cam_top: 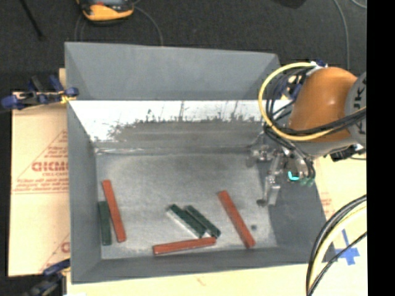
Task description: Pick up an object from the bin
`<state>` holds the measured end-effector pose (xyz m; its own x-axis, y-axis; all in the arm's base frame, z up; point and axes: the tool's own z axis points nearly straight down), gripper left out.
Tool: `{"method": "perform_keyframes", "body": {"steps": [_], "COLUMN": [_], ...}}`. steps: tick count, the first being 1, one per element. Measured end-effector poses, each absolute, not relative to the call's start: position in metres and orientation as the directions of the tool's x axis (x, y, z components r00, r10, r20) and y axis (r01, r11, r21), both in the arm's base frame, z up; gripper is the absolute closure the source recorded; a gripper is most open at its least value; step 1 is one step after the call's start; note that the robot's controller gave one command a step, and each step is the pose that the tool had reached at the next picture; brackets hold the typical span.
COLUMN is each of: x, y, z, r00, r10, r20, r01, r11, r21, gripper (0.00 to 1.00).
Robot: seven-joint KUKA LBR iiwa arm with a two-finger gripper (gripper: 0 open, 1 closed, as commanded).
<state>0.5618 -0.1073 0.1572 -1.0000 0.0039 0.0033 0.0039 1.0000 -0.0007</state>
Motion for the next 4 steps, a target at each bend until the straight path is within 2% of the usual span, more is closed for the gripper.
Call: {"method": "perform_keyframes", "body": {"steps": [1, 3, 4], "x": [0.564, 0.568, 0.556], "y": [-0.107, -0.095, -0.077], "z": [0.161, 0.160, 0.145], "r00": [-1.000, -1.000, -0.998], "r10": [0.002, -0.028, 0.060], "r20": [-0.004, 0.001, -0.014], "r01": [0.002, -0.028, 0.060], "r11": [1.000, 1.000, 0.998], "r21": [-0.002, -0.001, 0.000], "gripper": [0.00, 0.00, 0.00]}}
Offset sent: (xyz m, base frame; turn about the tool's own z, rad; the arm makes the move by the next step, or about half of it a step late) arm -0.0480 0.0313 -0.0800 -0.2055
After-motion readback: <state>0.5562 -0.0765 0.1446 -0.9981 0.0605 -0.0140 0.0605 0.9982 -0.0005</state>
